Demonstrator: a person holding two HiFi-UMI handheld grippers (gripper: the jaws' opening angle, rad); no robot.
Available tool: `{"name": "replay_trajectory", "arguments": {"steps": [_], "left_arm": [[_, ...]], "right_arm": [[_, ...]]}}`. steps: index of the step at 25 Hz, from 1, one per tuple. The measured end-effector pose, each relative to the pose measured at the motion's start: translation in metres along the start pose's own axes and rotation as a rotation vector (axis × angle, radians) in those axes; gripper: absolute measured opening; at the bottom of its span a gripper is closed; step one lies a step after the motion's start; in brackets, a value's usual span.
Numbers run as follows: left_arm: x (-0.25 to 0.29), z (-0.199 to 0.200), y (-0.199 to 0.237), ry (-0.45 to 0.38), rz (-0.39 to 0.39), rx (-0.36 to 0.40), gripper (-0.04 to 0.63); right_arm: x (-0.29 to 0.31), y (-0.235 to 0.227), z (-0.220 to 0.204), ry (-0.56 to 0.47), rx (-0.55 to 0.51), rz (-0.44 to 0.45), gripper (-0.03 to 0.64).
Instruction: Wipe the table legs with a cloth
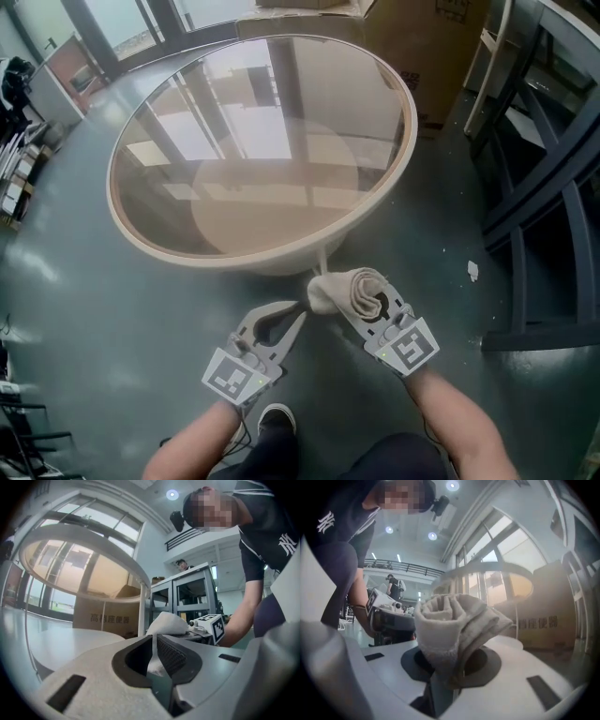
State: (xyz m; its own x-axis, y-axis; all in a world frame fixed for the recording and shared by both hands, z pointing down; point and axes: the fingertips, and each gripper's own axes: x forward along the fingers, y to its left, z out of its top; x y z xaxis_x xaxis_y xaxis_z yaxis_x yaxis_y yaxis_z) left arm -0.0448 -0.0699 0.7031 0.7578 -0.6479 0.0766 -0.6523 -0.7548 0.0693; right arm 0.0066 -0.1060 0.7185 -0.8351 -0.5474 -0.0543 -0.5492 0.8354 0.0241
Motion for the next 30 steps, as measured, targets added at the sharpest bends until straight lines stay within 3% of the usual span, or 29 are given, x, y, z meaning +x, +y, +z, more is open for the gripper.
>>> {"name": "replay_trajectory", "arguments": {"steps": [5,7,12,19,23,30], "left_arm": [[0.017,0.066,-0.021,-0.167,0.026,0.105,0.029],[0.02,0.077,-0.024,-0.191,0.039,0.139,0.03],[0.021,0.079,-0.004,-0.204,0.089,0.118,0.031],[0.025,0.039,0.026,-0.16,0.112,0.109,0.031],[0.03,0.003,0.04,-0.111,0.129,0.075,0.031],[0.029,-0.03,0.04,-0.009,0.07,0.062,0.031]], "right_arm": [[-0.001,-0.01,0.075,-0.129,-0.061,-0.031,0.094],[0.005,-0.01,0.086,-0.148,-0.066,-0.034,0.094],[0.022,-0.009,0.084,-0.127,-0.068,-0.011,0.094],[0.022,-0.01,0.029,-0.071,-0.014,0.001,0.1],[0.021,-0.011,-0.025,-0.006,-0.005,0.01,0.1],[0.025,-0.012,-0.116,0.117,0.055,0.018,0.112]]}}
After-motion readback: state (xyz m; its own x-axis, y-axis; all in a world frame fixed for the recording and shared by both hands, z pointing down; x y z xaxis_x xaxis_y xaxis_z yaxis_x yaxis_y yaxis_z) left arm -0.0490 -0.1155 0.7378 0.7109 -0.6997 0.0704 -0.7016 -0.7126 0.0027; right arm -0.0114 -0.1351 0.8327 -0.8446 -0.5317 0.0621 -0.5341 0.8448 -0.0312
